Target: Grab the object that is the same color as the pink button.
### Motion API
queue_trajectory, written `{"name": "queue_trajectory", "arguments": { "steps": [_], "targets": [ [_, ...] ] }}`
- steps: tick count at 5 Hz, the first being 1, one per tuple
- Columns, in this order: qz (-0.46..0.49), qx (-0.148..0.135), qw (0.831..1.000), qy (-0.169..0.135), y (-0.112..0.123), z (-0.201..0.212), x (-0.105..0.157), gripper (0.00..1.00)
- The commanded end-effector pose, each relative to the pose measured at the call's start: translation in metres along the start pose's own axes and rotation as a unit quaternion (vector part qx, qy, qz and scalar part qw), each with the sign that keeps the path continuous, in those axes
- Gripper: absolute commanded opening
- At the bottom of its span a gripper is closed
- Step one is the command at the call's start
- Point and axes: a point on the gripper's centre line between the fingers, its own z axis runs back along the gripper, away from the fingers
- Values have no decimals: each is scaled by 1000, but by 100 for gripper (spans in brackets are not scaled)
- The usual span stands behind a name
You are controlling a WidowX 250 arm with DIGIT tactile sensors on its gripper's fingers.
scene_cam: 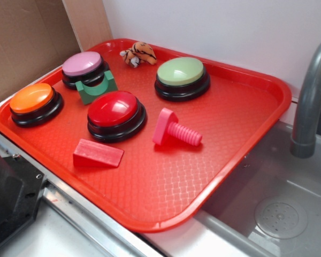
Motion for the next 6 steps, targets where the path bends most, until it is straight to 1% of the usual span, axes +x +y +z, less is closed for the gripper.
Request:
{"name": "queue_trajectory", "arguments": {
  "steps": [1,2,3,4,5,6],
  "targets": [
    [0,0,1000,0,0,0,0,100],
    [32,-15,999,-24,-38,-17,22,100],
    [92,5,995,-27,-59,-49,39,100],
    [115,17,993,-21,-68,-84,54,100],
    [125,25,991,-32,-69,-113,73,100],
    [103,14,994,-32,-77,-140,96,100]
  ]
}}
